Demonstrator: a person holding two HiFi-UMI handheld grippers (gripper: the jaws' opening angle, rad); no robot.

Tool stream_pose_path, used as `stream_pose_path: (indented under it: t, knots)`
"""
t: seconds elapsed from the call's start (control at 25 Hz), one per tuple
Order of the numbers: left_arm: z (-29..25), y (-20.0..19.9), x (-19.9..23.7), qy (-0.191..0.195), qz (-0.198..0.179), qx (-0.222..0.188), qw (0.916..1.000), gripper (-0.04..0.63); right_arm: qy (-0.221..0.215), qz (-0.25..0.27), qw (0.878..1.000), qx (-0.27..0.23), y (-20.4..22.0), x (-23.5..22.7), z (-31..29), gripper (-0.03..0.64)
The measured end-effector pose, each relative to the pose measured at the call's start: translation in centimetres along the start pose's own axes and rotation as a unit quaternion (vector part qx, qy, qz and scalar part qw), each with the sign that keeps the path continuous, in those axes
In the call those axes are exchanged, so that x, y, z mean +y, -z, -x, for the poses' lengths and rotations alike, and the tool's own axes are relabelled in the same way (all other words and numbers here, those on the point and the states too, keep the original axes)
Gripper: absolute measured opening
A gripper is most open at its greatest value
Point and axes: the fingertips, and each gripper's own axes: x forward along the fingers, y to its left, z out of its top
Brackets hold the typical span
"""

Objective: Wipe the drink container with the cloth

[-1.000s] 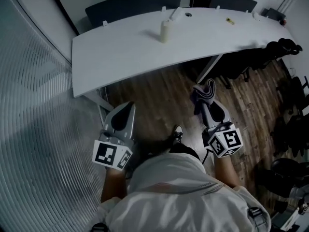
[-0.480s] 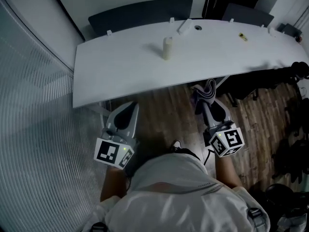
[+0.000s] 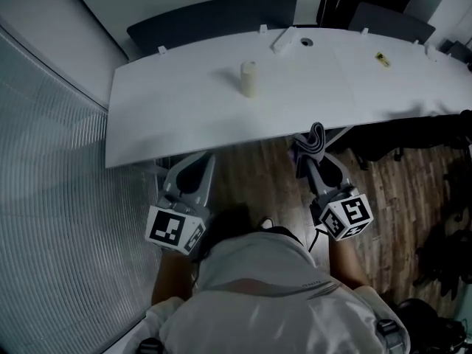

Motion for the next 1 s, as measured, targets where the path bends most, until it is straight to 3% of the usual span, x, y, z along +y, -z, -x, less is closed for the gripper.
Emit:
stream_pose_path:
  t: [0.32, 0.56, 0.8, 1.0]
  knots:
    - [-6.4, 1.2, 2.7, 0.023, 0.008, 0.016, 0.9996, 0.003, 0.014, -0.008, 1.000, 0.019, 0.0, -3.9, -4.5, 0.086]
    - [-12.5, 2.1, 8.2, 0.055, -0.005, 0.026, 0.9981, 0.003, 0.033, -0.006, 0.999, 0.023, -0.9, -5.7, -10.9, 0.086]
    - [-18.0, 2.7, 14.1, 0.099, 0.007, 0.036, 0.9944, 0.003, 0.064, -0.015, 0.998, 0.025, -2.1, -7.2, -18.1, 0.086]
    - [-20.9, 3.5, 16.6, 0.146, 0.004, 0.056, 0.9877, 0.003, 0.087, -0.017, 0.996, 0.021, -3.1, -7.0, -21.5, 0.086]
